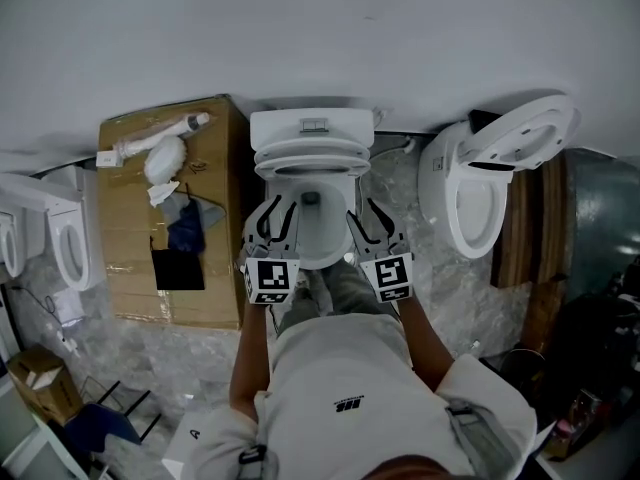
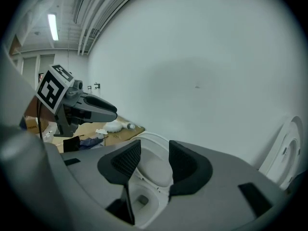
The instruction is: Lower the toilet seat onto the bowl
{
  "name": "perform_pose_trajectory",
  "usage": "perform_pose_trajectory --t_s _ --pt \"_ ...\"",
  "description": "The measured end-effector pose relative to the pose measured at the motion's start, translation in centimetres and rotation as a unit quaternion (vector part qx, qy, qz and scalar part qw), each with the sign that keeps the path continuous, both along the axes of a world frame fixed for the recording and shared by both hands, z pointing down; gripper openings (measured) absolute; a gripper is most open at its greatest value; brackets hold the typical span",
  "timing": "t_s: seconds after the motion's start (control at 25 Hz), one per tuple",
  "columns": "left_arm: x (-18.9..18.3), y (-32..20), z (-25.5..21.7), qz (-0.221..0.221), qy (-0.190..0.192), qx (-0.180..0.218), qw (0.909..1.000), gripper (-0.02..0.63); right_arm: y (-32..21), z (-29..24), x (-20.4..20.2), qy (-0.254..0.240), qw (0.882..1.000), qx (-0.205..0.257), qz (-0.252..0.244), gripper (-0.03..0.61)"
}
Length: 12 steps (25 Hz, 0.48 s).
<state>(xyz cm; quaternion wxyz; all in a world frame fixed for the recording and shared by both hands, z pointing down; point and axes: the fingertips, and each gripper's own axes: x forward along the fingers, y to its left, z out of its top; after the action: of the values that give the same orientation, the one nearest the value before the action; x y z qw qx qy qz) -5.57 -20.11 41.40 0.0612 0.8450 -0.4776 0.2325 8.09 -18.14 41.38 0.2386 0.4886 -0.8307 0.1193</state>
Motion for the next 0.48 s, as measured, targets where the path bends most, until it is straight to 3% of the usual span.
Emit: perform_pose_trajectory --t_s 0.48 --pt "1.1 -3.9 4.0 -0.006 -0.025 -0.023 0.9994 0.137 -4.6 4.1 0.3 0.012 0.999 -0.020 -0.034 0.187"
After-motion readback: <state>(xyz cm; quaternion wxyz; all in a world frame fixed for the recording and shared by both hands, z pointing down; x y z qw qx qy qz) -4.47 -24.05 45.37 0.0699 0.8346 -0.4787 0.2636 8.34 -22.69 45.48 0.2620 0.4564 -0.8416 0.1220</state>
